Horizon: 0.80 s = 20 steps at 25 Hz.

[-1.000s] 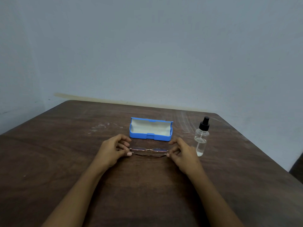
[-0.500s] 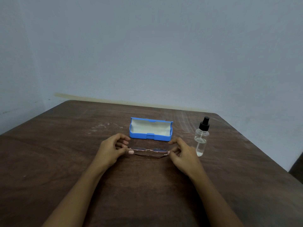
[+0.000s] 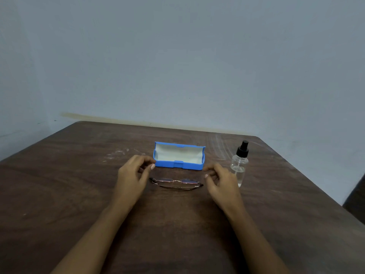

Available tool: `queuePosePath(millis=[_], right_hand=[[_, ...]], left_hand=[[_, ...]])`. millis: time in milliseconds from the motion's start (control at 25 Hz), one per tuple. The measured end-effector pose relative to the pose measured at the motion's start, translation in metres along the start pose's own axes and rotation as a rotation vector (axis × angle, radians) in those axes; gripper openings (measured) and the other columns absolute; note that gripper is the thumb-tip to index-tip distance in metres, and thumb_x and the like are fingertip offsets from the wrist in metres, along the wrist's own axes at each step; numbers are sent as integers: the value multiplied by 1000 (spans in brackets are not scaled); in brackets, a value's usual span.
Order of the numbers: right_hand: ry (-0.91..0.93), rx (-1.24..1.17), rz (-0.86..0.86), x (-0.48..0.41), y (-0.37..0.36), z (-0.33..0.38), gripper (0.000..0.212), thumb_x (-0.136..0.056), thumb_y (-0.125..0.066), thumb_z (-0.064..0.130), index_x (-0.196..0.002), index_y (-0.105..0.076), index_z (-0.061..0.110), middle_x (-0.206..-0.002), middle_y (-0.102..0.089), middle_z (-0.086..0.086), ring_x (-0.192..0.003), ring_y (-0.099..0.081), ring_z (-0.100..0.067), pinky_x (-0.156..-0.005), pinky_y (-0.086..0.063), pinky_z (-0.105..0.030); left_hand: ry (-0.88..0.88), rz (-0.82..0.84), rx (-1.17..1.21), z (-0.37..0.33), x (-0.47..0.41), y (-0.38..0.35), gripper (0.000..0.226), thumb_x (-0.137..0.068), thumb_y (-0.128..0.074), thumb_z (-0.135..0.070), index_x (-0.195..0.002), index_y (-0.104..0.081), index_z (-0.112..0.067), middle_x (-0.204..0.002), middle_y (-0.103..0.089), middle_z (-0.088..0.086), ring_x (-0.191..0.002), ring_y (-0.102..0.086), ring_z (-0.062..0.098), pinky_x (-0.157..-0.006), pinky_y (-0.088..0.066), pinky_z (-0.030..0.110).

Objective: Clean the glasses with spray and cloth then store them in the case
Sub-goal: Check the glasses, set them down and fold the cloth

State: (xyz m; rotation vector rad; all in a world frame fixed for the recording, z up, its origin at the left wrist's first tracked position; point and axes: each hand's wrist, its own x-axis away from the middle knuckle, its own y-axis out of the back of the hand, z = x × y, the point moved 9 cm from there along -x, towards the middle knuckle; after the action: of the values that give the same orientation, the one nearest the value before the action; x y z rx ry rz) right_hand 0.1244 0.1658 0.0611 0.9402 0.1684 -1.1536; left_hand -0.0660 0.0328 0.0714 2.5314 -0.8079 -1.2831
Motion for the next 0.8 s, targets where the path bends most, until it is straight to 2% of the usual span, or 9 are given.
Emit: queuePosePath(millis=[120, 280, 440, 600, 800], right_hand=[[1, -124, -147, 1, 20, 4, 23, -82, -54, -6, -86, -64, 14, -77, -63, 3, -72, -58, -4, -63, -42, -5], [-49, -228, -285, 6, 44, -5, 31, -82, -50, -11, -82, -62, 18, -76, -64, 8, -75, -61, 4, -64, -44, -5], [-113, -227, -290, 12, 59, -18, 32, -82, -47, -11, -81, -63, 17, -81, -67, -2, -80, -62, -3, -66, -47, -10], [-145, -142, -228, 22, 65, -32, 27, -80, -50, -8, -79, -64, 15, -77, -66, 1, -73, -60, 1, -64, -43, -4], [-314, -49, -151, 36, 61, -59, 16, -81, -53, -4, -86, -66, 3, -75, -64, -7, -68, -55, -13, -57, -37, -1]], left_hand=[[-153, 9, -21, -27, 6, -7, 8, -85, -59, -11, -90, -65, -14, -87, -60, -8, -83, -55, 0, -72, -41, 8], [-266, 127, -48, -63, 15, -39, 16, -86, -47, -27, -88, -61, -19, -85, -60, -10, -80, -55, 3, -75, -40, 21], [-289, 289, 22, -90, 21, -79, 17, -86, -48, -29, -92, -60, -18, -89, -60, -6, -85, -56, 7, -77, -45, 26], [-305, 512, 2, -107, 33, -123, 19, -87, -54, -28, -102, -61, -20, -102, -61, -6, -95, -55, 7, -83, -46, 25], [-309, 570, -140, -108, 48, -146, 31, -83, -55, -43, -106, -59, -22, -106, -59, -8, -99, -53, 9, -81, -39, 22]])
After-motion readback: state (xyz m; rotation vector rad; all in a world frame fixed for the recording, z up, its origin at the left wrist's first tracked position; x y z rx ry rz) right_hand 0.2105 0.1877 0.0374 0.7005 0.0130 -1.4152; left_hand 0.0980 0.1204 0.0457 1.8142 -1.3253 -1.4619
